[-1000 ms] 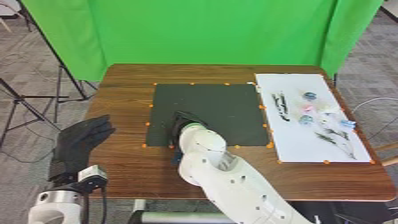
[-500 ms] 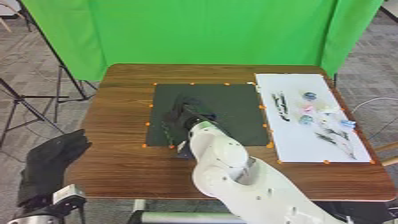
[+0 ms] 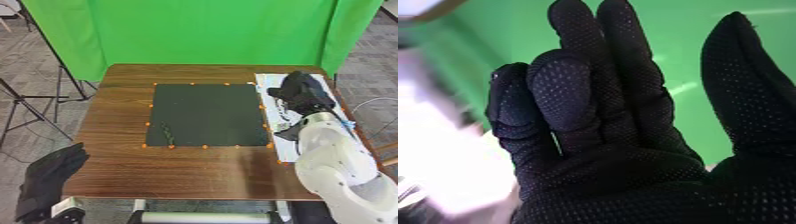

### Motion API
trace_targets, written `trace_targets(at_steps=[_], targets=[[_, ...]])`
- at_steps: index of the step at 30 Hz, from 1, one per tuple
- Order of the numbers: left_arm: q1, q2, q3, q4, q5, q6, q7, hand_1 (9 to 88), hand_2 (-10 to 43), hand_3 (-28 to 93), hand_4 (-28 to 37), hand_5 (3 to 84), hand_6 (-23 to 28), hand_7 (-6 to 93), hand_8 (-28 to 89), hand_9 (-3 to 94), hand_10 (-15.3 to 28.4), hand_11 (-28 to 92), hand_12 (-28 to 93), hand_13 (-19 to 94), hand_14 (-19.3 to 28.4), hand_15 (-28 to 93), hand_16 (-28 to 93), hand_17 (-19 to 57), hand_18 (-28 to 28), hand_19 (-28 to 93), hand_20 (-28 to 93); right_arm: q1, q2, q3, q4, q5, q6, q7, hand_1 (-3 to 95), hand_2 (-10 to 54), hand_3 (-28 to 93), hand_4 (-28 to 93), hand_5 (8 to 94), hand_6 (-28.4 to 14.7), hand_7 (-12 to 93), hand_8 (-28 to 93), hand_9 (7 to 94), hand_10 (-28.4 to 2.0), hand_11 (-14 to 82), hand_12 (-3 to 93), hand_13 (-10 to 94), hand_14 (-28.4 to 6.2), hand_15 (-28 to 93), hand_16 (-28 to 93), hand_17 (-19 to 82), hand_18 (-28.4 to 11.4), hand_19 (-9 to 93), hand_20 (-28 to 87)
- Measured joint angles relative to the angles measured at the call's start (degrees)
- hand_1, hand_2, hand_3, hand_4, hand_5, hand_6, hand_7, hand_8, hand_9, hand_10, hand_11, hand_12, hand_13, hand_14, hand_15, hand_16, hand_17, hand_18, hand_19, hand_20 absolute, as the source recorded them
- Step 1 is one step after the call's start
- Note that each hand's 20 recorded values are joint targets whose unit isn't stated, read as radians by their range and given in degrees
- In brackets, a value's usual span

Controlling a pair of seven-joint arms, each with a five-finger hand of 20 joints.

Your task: Arrange flowers

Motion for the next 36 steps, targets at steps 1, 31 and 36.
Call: trace_targets(at_steps=[1,31,36], targets=[[-0.5,0.0,0.14,0.0,0.29,-0.05,-0.4,27.0,6.4,81,-19.6,53.3,15.2,20.0,-10,40.9,22.0,35,10,26,26.9,64,-14,-8.4,23.1,62,8,-2.6,0.5,2.8,-0.1,0.0,0.0,0.9,27.9,3.0,77,-21,59.3,-9.1,44,-14,68.9,-21.7,28.2,19.7,69,-16.1,77,24,46,-25.5,93,25],[-6.2,0.0,3.85,-0.4,3.55,-2.16,-5.39,27.6,6.2,81,-19.1,53.2,15.3,20.4,-10,42.7,22.5,37,10,28,27.7,65,-14,-8.2,23.4,61,12,-20.3,0.8,21.7,7.7,0.3,-9.5,12.4,31.8,1.4,73,-20,58.6,-13.2,40,-11,66.5,-26.8,34.3,19.8,70,-17.4,80,22,54,-22.9,93,34],[-6.2,0.0,4.46,-0.31,3.45,-2.16,-5.23,27.6,6.2,81,-19.0,53.1,15.3,20.5,-10,42.8,22.5,37,10,28,27.8,65,-14,-8.2,23.4,61,12,-19.1,0.9,20.7,9.2,0.2,-9.6,12.7,31.6,1.4,73,-20,58.3,-13.1,40,-11,66.4,-26.8,34.8,20.0,70,-16.9,80,22,54,-22.9,93,35]])
